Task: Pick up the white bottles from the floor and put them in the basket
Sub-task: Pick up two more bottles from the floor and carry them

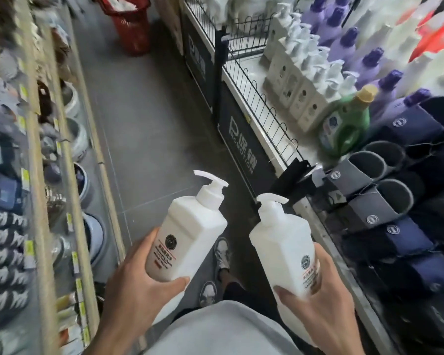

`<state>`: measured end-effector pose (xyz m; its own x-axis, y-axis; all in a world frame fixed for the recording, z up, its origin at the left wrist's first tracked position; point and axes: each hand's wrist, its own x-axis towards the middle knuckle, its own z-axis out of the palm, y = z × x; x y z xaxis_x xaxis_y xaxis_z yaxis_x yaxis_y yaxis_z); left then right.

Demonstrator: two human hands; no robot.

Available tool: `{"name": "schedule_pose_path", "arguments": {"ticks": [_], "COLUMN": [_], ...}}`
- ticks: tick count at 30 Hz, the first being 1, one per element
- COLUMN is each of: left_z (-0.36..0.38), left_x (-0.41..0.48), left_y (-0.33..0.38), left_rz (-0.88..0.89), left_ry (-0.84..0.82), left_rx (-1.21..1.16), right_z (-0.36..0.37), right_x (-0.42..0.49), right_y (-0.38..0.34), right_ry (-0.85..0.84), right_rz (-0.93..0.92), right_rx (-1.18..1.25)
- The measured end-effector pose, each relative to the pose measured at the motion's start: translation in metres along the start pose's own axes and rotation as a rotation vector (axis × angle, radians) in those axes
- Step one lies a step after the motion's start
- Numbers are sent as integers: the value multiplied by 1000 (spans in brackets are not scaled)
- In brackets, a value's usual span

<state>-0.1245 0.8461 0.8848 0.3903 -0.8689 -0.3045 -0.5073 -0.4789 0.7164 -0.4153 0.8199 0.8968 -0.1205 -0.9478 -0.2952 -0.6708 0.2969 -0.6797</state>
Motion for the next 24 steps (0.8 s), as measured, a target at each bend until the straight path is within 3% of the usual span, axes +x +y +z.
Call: {"name": "schedule_pose_path", "arguments": {"ticks": [10,24], "left_z": [-10,-46], "left_x": [69,183], "left_y": [34,46], "left_rz": [-190,-353], "left_ry": [148,293], "left_rx": [-165,-197], "right_z": [10,63], "right_x": [148,304], "right_y": [-60,-160], "right_ry": [-216,-315], "right_rz": [-193,-275], "right_rx": [-56,-125]}}
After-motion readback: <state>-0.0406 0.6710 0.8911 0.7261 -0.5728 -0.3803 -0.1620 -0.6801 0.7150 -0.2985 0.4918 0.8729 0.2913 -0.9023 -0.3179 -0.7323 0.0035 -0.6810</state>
